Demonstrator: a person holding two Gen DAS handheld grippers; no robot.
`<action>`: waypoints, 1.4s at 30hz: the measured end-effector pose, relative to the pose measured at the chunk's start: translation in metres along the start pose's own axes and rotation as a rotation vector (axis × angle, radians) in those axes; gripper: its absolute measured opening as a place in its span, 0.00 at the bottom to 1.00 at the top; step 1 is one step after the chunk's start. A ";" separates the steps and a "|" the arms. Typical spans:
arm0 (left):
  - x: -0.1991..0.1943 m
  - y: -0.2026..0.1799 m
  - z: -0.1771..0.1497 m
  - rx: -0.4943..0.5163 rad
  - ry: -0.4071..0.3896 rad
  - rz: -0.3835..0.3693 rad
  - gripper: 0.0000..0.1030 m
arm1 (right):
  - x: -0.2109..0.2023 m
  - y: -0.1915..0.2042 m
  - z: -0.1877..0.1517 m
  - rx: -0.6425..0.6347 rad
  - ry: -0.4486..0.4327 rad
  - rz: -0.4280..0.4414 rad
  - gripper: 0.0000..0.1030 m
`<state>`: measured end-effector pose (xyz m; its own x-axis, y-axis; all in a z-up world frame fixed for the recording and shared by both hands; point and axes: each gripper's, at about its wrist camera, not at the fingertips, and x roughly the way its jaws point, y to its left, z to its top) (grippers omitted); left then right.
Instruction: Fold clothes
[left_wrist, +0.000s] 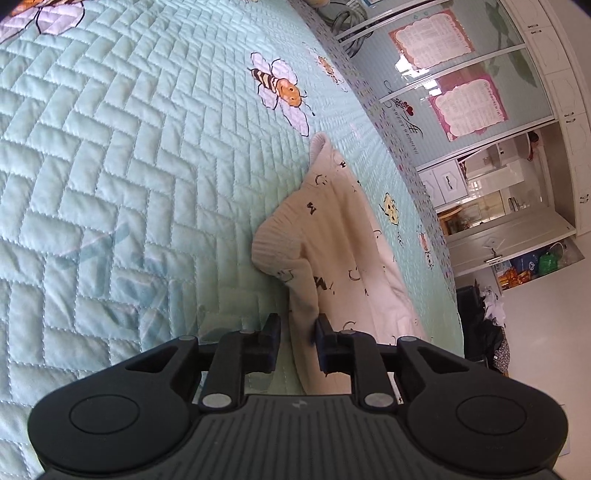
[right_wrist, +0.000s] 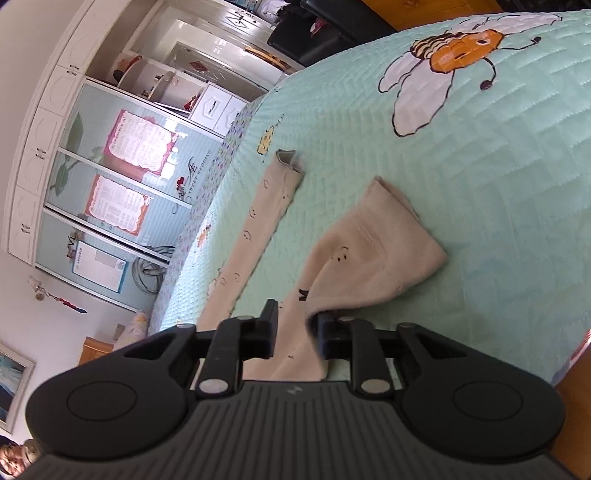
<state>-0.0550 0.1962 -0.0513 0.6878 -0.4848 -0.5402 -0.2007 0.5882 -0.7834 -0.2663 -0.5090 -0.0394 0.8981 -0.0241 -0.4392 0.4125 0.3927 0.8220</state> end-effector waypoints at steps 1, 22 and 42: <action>0.001 -0.001 0.001 0.005 -0.001 -0.002 0.16 | 0.001 0.001 -0.001 -0.008 0.000 0.003 0.24; -0.015 -0.018 0.012 -0.022 -0.071 -0.072 0.01 | -0.003 0.029 0.010 -0.087 -0.045 0.050 0.02; -0.017 -0.026 0.016 -0.005 -0.080 -0.076 0.01 | 0.001 0.045 0.015 -0.100 -0.039 0.052 0.02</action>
<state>-0.0504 0.1989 -0.0171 0.7544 -0.4750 -0.4530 -0.1491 0.5480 -0.8231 -0.2441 -0.5053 0.0027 0.9239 -0.0365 -0.3810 0.3499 0.4837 0.8022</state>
